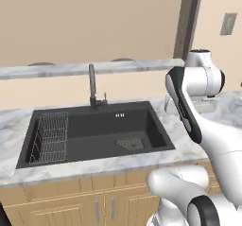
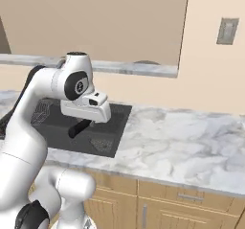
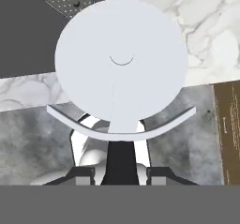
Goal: Take the pizza cutter from the drawer on the right and place it on the dining counter for cutting.
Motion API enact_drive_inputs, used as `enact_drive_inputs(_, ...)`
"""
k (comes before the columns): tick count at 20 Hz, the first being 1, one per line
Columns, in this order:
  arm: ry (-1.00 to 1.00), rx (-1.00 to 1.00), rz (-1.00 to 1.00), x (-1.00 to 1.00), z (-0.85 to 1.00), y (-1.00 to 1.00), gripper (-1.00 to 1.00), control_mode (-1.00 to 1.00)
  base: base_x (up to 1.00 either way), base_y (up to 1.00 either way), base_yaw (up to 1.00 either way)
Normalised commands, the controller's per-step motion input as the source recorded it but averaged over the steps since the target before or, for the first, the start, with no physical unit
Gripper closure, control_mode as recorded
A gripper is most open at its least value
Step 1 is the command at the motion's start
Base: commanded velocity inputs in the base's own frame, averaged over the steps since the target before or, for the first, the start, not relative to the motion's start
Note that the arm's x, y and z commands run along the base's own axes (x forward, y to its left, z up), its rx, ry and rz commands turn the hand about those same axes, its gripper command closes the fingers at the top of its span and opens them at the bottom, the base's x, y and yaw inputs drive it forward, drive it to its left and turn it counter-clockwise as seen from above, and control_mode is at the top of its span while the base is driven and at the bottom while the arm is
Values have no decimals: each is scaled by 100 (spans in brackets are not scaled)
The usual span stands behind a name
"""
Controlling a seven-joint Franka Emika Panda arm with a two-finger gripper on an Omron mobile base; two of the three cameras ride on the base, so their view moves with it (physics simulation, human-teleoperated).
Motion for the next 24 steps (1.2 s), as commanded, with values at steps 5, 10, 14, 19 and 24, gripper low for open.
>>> enact_drive_inputs(5, 0, 0, 0, 0, 0, 0, 100, 100, -23, 21, 100)
enact_drive_inputs(10, 0, 0, 0, 0, 0, 0, 100, 100, -13, 38, 98)
enact_drive_inputs(14, 0, 0, 0, 0, 0, 0, 100, 100, -1, 53, 92)
enact_drive_inputs(19, 0, 0, 0, 0, 0, 0, 100, 100, -1, 44, 95)
enact_drive_inputs(24, 0, 0, 0, 0, 0, 0, 100, 100, 0, 30, 97)
